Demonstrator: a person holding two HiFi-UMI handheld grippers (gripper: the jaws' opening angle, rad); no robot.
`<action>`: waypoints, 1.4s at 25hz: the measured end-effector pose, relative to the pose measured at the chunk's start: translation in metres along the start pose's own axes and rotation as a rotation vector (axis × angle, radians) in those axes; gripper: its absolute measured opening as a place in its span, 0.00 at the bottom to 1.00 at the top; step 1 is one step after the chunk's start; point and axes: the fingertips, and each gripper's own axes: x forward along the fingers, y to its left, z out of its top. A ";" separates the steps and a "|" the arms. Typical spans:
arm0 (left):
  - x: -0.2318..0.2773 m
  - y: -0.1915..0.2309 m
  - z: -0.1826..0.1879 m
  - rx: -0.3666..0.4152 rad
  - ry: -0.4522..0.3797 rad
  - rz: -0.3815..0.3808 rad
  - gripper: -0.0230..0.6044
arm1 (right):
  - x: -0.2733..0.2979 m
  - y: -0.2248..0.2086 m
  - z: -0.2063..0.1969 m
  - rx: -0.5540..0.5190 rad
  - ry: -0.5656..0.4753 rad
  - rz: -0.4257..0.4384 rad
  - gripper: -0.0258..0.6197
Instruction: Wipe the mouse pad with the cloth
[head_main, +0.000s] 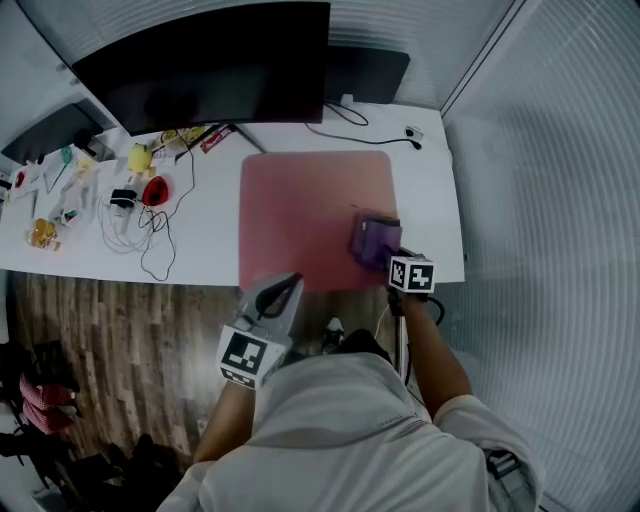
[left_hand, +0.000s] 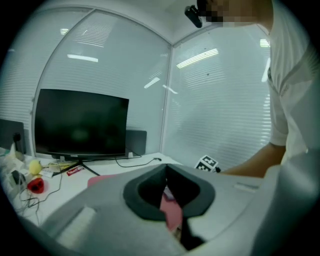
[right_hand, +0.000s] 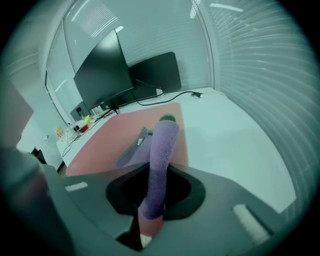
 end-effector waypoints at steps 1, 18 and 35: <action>0.006 -0.007 0.001 -0.001 0.000 -0.011 0.04 | -0.007 -0.013 -0.003 0.013 -0.006 -0.015 0.13; -0.003 -0.044 -0.003 0.012 0.032 -0.055 0.04 | -0.092 -0.009 0.026 0.049 -0.285 0.063 0.13; -0.236 0.102 -0.045 -0.065 0.047 0.253 0.04 | 0.013 0.457 -0.056 -0.411 -0.017 0.673 0.13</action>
